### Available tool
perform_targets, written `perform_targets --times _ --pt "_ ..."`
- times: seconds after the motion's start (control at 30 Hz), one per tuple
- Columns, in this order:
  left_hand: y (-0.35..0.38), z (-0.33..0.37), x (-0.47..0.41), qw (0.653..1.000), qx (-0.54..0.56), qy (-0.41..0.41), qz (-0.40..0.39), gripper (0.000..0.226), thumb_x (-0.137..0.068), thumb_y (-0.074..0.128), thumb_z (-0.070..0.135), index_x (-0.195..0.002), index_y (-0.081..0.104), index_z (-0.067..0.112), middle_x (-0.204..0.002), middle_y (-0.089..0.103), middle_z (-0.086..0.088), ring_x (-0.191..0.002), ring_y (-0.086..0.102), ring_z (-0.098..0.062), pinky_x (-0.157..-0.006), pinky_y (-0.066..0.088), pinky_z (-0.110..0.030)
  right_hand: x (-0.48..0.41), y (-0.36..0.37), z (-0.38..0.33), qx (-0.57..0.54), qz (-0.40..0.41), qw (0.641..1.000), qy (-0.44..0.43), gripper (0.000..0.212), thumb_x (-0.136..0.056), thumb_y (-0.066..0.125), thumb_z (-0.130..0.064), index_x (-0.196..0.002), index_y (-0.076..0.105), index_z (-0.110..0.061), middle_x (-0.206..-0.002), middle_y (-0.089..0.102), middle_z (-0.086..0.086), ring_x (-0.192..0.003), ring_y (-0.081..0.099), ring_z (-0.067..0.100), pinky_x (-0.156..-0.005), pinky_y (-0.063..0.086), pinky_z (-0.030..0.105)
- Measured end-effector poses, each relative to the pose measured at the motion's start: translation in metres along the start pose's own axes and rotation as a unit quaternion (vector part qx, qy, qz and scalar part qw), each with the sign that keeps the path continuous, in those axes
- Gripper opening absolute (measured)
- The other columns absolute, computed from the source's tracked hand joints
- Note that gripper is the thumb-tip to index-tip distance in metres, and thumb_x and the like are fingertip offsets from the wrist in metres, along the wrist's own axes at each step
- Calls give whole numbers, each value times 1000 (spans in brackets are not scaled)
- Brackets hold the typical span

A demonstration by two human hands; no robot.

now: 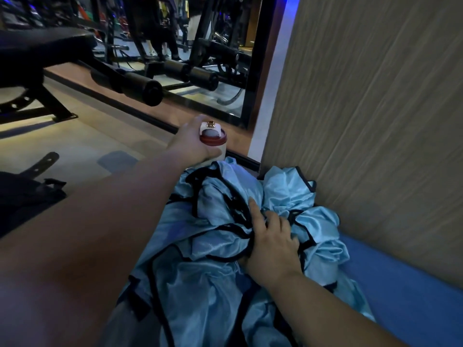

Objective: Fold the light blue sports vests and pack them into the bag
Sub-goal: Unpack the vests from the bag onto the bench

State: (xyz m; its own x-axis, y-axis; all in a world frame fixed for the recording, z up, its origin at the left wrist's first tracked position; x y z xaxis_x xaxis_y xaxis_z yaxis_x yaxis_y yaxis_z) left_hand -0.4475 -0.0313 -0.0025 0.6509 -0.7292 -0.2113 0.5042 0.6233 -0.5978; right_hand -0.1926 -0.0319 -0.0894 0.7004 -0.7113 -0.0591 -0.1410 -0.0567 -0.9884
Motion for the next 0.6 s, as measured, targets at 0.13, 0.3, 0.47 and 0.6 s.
perform_targets --times 0.13,0.3,0.47,0.6 --pt "3 -1 -3 1000 13 13 -24 83 -66 85 30 -136 40 38 -131 43 -2 -112 53 -20 -100 45 -35 -6 5 -4 6 16 1000 11 121 -81 65 -52 -129 -45 -37 -150 15 0 -139 18 25 -107 32 46" --pt "3 0 -2 999 27 5 -26 83 -71 82 31 -141 37 39 -131 39 -2 -114 50 -20 -99 42 -31 -14 6 -11 2 13 999 30 119 -82 66 -43 -144 -36 -35 -151 12 3 -141 15 28 -108 32 49" --pt "6 -5 7 997 63 -3 -44 85 -77 75 42 -147 27 41 -143 40 -1 -125 47 -19 -108 38 -36 -14 4 -13 6 -2 999 38 121 -84 65 -39 -126 -48 -34 -153 9 4 -142 13 29 -106 33 49" --pt "9 -8 18 994 88 10 -62 85 -82 65 57 -151 17 41 -148 39 4 -128 45 -16 -109 35 -35 -12 3 -12 2 -17 999 35 119 -85 64 -40 -126 -47 -33 -154 6 2 -143 10 27 -108 30 49"
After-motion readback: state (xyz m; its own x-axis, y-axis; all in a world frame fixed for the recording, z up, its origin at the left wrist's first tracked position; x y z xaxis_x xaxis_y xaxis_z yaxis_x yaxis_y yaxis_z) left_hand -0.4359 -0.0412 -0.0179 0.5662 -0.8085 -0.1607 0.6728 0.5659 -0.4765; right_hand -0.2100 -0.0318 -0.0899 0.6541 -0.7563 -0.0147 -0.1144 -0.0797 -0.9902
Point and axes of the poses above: each hand's wrist, its own x-axis away from the middle knuckle, its own y-axis out of the palm, z = x × y, the point moved 1 cm from there along -x, towards the middle knuckle
